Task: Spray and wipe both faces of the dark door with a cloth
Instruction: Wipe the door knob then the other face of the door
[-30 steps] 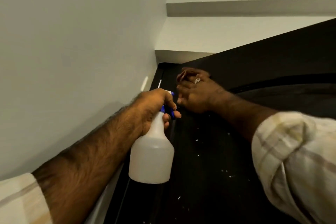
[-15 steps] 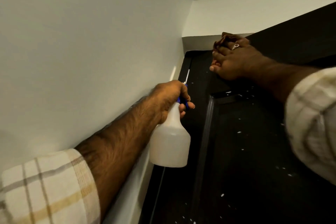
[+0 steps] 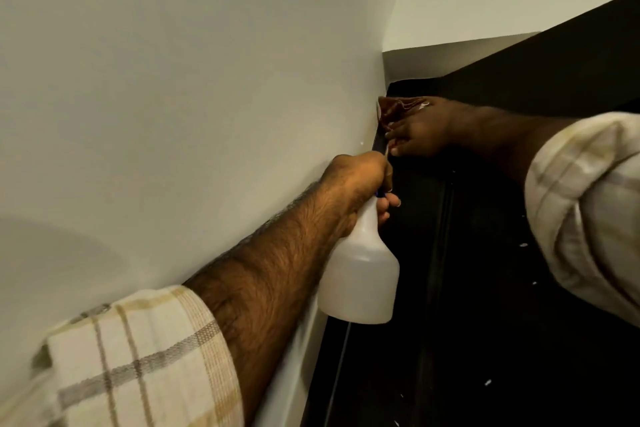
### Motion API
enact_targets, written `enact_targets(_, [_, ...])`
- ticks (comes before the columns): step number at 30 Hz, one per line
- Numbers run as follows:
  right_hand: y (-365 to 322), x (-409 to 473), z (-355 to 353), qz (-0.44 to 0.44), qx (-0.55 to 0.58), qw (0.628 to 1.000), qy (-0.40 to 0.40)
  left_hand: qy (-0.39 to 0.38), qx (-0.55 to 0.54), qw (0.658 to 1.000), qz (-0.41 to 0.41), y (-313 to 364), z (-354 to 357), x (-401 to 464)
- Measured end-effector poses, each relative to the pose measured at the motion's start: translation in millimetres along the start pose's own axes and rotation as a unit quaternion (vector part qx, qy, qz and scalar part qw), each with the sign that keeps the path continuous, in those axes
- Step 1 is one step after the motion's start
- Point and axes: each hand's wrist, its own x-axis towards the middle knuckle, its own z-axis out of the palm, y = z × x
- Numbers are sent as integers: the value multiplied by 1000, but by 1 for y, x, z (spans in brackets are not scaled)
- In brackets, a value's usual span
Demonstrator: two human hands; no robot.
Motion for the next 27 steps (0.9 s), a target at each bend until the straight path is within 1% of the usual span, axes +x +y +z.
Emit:
enact_targets(3, [-2, -15, 6, 77, -10, 997, 27, -12, 0, 1000, 1, 3, 2, 0])
enact_targets(4, [-8, -21, 13, 76, -20, 996, 31, -14, -3, 1000, 0, 4, 3, -1])
enact_targets(8, [-29, -59, 16, -6, -13, 1000, 1, -10, -12, 1000, 12, 7, -1, -5])
enact_targets(10, [-20, -86, 17, -25, 1, 999, -21, -25, -10, 1000, 9, 4, 4, -10])
enact_targets(13, [17, -137, 8, -102, 28, 993, -54, -61, -15, 998, 0, 4, 13, -17])
enact_targets(15, [52, -179, -8, -138, 20, 988, -64, -92, -30, 995, -8, 9, 19, -22])
enact_targets(17, [89, -216, -21, -146, 1, 988, -53, -114, -40, 993, -9, 16, 21, -27])
enact_targets(19, [125, -242, -27, -137, -9, 990, -27, -132, -46, 990, -13, 22, 22, -31])
enact_targets(22, [158, -263, -29, -92, -2, 995, -39, -148, -50, 987, -31, 22, 23, -38])
enact_targets(24, [154, -261, -33, -98, 3, 995, -34, -144, -48, 988, -36, 19, 22, -37])
enact_targets(27, [109, -232, -29, -122, 14, 990, -63, -142, -40, 988, -40, 15, 18, -37])
